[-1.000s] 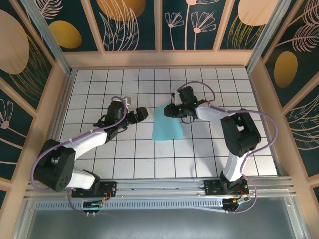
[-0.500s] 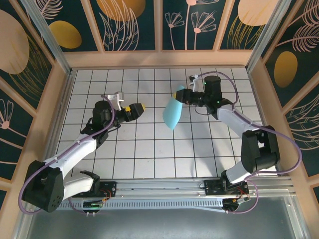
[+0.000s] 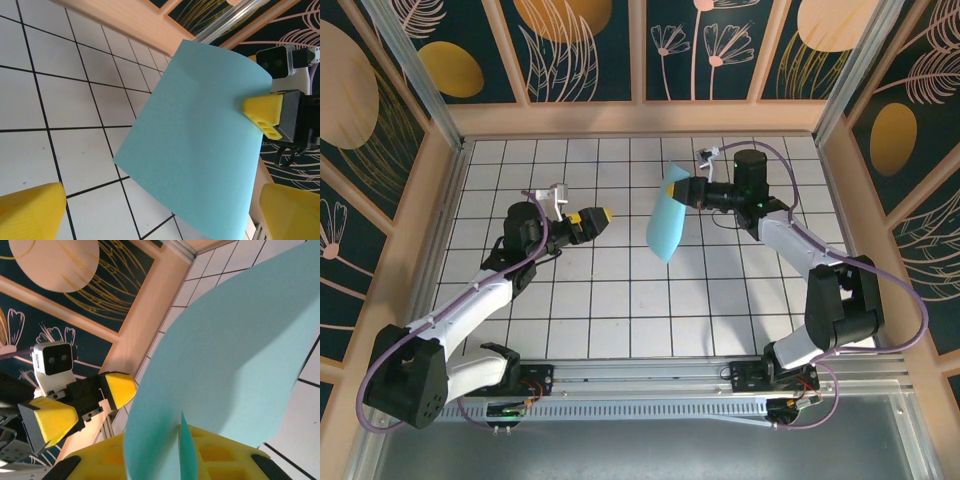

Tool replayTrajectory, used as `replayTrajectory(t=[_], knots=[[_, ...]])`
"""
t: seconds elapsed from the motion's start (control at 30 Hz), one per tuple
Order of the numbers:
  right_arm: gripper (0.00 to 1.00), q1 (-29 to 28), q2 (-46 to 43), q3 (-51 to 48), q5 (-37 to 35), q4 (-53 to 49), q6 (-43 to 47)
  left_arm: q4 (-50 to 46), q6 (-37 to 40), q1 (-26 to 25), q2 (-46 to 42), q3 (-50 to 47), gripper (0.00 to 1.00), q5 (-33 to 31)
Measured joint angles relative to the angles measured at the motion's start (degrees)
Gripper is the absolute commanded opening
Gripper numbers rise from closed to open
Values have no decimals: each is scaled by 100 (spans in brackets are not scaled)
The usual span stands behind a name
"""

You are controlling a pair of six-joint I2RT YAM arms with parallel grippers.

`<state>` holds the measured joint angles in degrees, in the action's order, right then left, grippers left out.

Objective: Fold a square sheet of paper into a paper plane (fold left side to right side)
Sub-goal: Pick up the square sheet of paper from the center of the table.

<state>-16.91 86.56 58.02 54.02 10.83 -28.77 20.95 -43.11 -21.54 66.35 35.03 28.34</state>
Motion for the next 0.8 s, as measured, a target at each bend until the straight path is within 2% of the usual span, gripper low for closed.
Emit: replayTrajectory(t=[0.23, 0.53, 0.8], knots=[[21, 0, -170, 111, 577, -339, 293, 33, 92, 35, 2, 142, 99, 450], [19, -37, -848, 177, 1375, -330, 431, 409, 308, 35, 13, 339, 99, 1235], [18, -481, -1158, 306, 1934, -199, 448, 656, 542, 35, 90, 570, 99, 2000]])
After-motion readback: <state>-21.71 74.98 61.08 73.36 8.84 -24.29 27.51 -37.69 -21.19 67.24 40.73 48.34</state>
